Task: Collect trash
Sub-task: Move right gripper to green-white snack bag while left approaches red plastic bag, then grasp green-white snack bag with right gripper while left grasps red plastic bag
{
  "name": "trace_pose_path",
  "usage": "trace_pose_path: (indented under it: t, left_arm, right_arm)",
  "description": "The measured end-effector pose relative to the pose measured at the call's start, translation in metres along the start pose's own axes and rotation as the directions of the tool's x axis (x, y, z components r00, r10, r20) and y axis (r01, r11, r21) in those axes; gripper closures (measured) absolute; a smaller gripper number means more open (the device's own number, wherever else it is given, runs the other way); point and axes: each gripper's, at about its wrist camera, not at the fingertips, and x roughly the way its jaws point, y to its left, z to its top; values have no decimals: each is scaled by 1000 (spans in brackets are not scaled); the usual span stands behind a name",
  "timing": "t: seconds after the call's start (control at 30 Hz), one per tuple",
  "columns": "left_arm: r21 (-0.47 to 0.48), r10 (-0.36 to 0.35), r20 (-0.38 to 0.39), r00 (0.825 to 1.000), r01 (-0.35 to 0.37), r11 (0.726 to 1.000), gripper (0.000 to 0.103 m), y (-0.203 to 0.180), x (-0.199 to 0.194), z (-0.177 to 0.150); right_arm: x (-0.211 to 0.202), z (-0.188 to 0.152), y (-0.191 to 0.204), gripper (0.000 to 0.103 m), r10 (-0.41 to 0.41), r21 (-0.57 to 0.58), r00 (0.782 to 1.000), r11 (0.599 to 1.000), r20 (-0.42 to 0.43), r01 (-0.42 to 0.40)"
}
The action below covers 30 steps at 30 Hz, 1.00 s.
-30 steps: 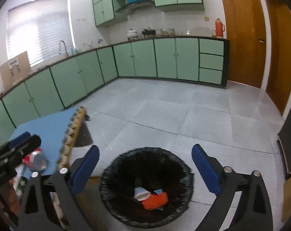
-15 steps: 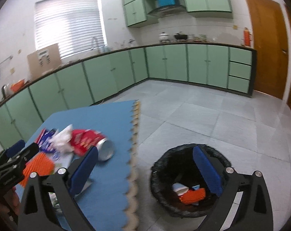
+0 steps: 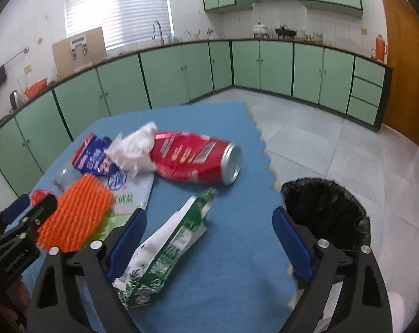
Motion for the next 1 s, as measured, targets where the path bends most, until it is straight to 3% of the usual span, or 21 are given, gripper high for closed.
trace_pose_path:
  t: [0.37, 0.43, 0.53, 0.7, 1.0]
  left_arm:
    - [-20, 10, -8, 1000, -10, 1000, 20, 21, 1, -8]
    - [-21, 10, -11, 1000, -11, 1000, 20, 22, 1, -10]
    - [-27, 9, -19, 1000, -9, 1000, 20, 27, 2, -12]
    - [-45, 20, -26, 999, -21, 999, 20, 39, -2, -17]
    - [-141, 17, -51, 999, -24, 990, 18, 70, 3, -17]
  right_arm:
    - [24, -12, 18, 22, -36, 12, 996, 999, -80, 37]
    - [28, -13, 21, 30, -9, 19, 995, 1000, -101, 11]
    - [35, -13, 24, 54, 82, 49, 987, 996, -141, -75]
    - [34, -10, 30, 70, 155, 52, 976, 988, -152, -149]
    - [19, 6, 32, 71, 120, -38, 986, 991, -112, -125]
